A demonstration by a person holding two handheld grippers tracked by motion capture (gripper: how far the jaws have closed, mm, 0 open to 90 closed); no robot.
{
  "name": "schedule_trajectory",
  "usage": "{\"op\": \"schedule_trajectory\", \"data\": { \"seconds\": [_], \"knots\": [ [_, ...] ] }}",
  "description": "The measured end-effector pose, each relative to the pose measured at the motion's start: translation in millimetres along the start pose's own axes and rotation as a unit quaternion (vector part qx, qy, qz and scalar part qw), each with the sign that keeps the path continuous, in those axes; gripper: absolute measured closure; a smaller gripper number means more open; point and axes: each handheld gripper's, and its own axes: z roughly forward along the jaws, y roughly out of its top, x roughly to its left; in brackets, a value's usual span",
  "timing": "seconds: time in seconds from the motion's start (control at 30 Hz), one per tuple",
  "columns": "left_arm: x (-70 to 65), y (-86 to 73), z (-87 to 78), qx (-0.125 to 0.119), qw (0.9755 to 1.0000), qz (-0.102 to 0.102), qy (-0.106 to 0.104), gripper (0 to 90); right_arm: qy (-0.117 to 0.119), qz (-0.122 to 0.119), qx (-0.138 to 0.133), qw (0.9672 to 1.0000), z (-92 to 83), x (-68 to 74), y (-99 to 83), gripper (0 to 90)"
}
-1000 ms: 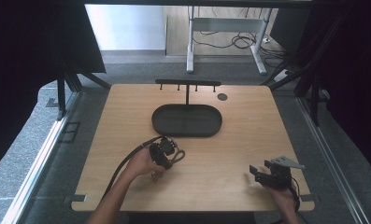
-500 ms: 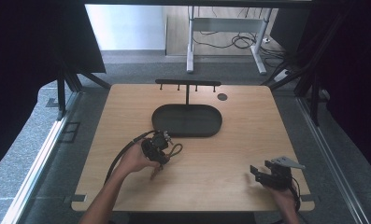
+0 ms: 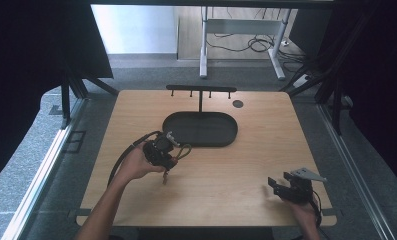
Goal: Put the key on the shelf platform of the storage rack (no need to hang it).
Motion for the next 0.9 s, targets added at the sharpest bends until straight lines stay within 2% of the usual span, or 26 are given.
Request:
{"op": "schedule_trajectory", "data": {
  "seconds": [0.13, 0.27, 0.9],
  "knots": [
    [1.2, 5.4, -7.9, -0.011, 0.9999, 0.004, 0.011, 66.8, -0.003, 0.001, -0.006, 1.0, -1.4, 0.6, 0.0, 30.8],
    [1.2, 9.1, -10.5, -0.014, 0.9998, 0.007, 0.011, 66.8, -0.004, 0.0, -0.011, 0.9999, -2.8, 0.0, 0.3, 31.1],
    [9.7, 33.2, -24.2, -0.012, 0.9998, 0.011, 0.015, 66.8, -0.001, 0.001, -0.006, 1.0, -1.0, -0.4, -1.0, 31.1]
  ]
}}
